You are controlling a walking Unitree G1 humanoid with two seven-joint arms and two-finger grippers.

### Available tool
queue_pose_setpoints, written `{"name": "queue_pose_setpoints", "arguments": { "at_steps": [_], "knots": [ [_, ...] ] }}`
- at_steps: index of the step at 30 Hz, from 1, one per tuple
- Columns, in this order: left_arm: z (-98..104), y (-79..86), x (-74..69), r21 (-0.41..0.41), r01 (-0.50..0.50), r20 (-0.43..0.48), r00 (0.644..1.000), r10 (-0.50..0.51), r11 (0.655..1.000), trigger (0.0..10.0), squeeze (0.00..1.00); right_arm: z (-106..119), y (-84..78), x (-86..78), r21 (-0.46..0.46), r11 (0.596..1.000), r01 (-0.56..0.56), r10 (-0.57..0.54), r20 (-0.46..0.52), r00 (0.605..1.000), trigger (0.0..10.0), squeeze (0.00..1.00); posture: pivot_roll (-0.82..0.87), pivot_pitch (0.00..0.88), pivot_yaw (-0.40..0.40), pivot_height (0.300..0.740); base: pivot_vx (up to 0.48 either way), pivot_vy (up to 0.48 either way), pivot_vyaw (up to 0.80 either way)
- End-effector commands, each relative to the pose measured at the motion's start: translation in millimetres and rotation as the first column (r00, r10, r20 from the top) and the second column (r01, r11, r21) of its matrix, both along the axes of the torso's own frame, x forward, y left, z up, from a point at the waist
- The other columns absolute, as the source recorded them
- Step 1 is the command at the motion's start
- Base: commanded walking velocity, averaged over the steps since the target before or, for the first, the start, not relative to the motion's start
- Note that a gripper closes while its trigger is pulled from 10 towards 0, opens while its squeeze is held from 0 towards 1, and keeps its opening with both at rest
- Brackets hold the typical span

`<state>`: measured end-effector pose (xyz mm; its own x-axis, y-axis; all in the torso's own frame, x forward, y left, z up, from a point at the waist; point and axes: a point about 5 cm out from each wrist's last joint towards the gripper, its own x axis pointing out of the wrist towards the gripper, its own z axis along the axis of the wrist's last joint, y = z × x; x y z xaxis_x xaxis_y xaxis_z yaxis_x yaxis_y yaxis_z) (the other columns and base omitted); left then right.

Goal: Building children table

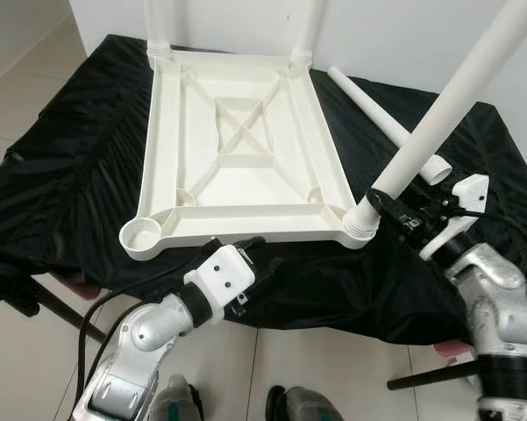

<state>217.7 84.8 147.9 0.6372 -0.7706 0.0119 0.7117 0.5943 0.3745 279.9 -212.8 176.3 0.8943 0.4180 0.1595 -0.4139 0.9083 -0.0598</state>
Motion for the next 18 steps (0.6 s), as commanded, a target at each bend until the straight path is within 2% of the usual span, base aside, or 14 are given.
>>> {"name": "queue_pose_setpoints", "arguments": {
  "at_steps": [1,2,4,5,6,7,10,12,14,15,18],
  "knots": [
    [-1,-0.8,-0.7,-0.005,-0.014,-0.006,1.000,0.014,1.000,10.0,0.00,-10,5.2,-0.6,-0.009,0.999,0.041,-0.041,-0.043,0.998,0.0,0.00,0.04,0.105,-0.070,0.740,0.000,0.000,0.00],
    [-1,-0.8,-0.7,-0.005,-0.014,-0.006,1.000,0.014,1.000,10.0,0.00,-10,5.2,-0.6,-0.009,0.999,0.041,-0.041,-0.043,0.998,0.0,0.00,0.04,0.105,-0.070,0.740,0.000,0.000,0.00],
    [-1,-0.7,-0.6,-0.005,-0.015,-0.006,1.000,0.015,1.000,10.0,0.00,-17,21.8,-2.6,0.043,0.991,0.130,-0.128,-0.058,0.990,0.0,0.00,0.04,0.105,-0.072,0.740,0.000,0.000,0.00],
    [-1,-0.7,-0.6,-0.005,-0.015,-0.006,1.000,0.015,1.000,10.0,0.00,-17,21.8,-2.6,0.043,0.991,0.130,-0.128,-0.058,0.990,0.0,0.00,0.04,0.105,-0.072,0.740,0.000,0.000,0.00],
    [0,-0.7,-0.3,-0.004,-0.016,-0.005,1.000,0.016,1.000,10.0,0.00,-24,33.9,-4.3,0.081,0.973,0.218,-0.210,-0.092,0.973,0.0,0.00,0.04,0.106,-0.072,0.740,0.000,0.000,0.00],
    [0,-0.7,-0.3,-0.004,-0.016,-0.005,1.000,0.016,1.000,10.0,0.00,-24,33.9,-4.3,0.081,0.973,0.218,-0.210,-0.092,0.973,0.0,0.00,0.04,0.106,-0.072,0.740,0.000,0.000,0.00],
    [0,-0.8,-0.5,-0.005,-0.018,-0.004,1.000,0.018,1.000,10.0,0.00,-31,41.1,-3.6,0.105,0.932,0.346,-0.332,-0.133,0.934,0.0,0.00,0.05,0.104,-0.073,0.740,0.000,0.000,0.00],
    [0,-0.9,-0.7,-0.005,-0.018,-0.005,1.000,0.018,1.000,10.0,0.00,-32,43.1,-3.4,0.108,0.926,0.361,-0.346,-0.138,0.928,0.0,0.00,0.05,0.104,-0.073,0.740,0.000,0.000,0.00],
    [0,-1.3,-0.7,-0.007,-0.019,-0.006,1.000,0.019,1.000,10.0,0.00,-35,46.4,-3.1,0.108,0.881,0.461,-0.442,-0.162,0.882,0.0,0.00,0.04,0.105,-0.075,0.740,0.000,0.000,0.00],
    [0,-1.3,-0.7,-0.007,-0.019,-0.006,1.000,0.019,1.000,10.0,0.00,-35,46.4,-3.1,0.108,0.881,0.461,-0.442,-0.162,0.882,0.0,0.00,0.04,0.105,-0.075,0.740,0.000,0.000,0.00],
    [0,-2.7,-0.5,-0.011,-0.019,-0.006,1.000,0.019,1.000,10.0,0.00,-35,46.7,-1.2,0.099,0.811,0.576,-0.556,-0.174,0.813,0.0,0.00,0.05,0.102,-0.079,0.740,0.000,0.000,0.00]
  ]
}}
